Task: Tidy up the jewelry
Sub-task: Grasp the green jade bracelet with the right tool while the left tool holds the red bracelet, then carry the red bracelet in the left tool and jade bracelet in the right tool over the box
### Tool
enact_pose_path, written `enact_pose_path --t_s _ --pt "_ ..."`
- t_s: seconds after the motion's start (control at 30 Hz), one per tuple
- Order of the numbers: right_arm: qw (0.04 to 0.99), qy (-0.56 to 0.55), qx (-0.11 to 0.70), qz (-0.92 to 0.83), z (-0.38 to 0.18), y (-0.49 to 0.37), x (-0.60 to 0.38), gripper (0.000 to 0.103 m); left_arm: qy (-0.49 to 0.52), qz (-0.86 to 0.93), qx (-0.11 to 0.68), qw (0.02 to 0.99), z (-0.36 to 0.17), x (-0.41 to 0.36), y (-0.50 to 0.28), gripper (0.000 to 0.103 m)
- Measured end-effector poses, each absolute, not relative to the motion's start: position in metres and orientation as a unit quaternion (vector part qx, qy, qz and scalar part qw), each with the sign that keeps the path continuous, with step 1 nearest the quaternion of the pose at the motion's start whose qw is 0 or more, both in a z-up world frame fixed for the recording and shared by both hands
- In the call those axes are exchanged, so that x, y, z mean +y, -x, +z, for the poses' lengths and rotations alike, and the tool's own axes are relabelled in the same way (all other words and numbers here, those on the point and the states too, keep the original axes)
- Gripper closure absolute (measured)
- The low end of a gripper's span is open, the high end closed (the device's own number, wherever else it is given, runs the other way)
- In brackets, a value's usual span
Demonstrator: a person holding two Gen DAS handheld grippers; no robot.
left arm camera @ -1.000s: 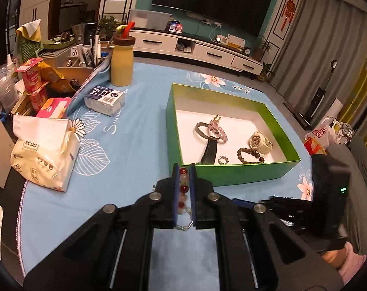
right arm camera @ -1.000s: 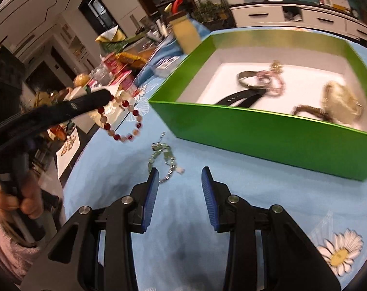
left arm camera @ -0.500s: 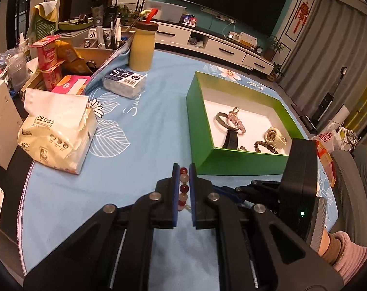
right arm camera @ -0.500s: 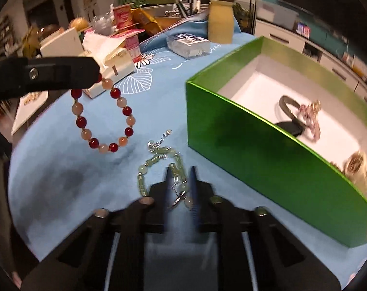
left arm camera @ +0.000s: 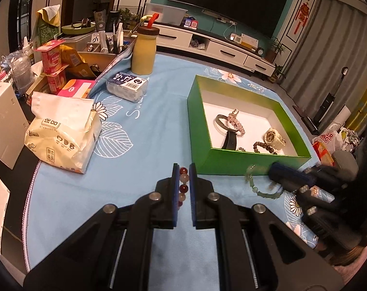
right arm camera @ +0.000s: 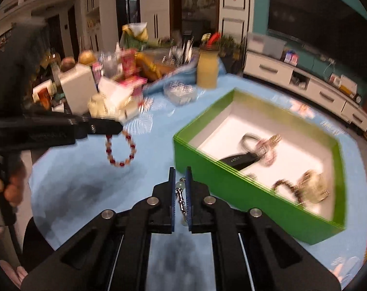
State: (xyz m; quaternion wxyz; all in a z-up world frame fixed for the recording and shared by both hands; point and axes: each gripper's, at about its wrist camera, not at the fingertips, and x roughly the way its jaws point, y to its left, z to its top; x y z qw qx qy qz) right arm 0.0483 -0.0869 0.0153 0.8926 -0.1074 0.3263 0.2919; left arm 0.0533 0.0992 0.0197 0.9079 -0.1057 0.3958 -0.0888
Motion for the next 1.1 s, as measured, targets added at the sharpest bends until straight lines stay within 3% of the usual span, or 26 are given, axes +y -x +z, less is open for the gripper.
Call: enact_pose_path --t_s 0.43,1.1 --pt "0.938 0.077 0.248 0.227 0.080 -0.043 -0.158 0.096 0.081 -0.111 0.372 0.918 0.054 0.072 -0.061 0.096" --pt "0.949 0.046 0.244 0.193 0.092 -0.074 -0.197 0.096 0.044 -0.168 0.360 0.916 0.096 0.009 -0.119 0.096"
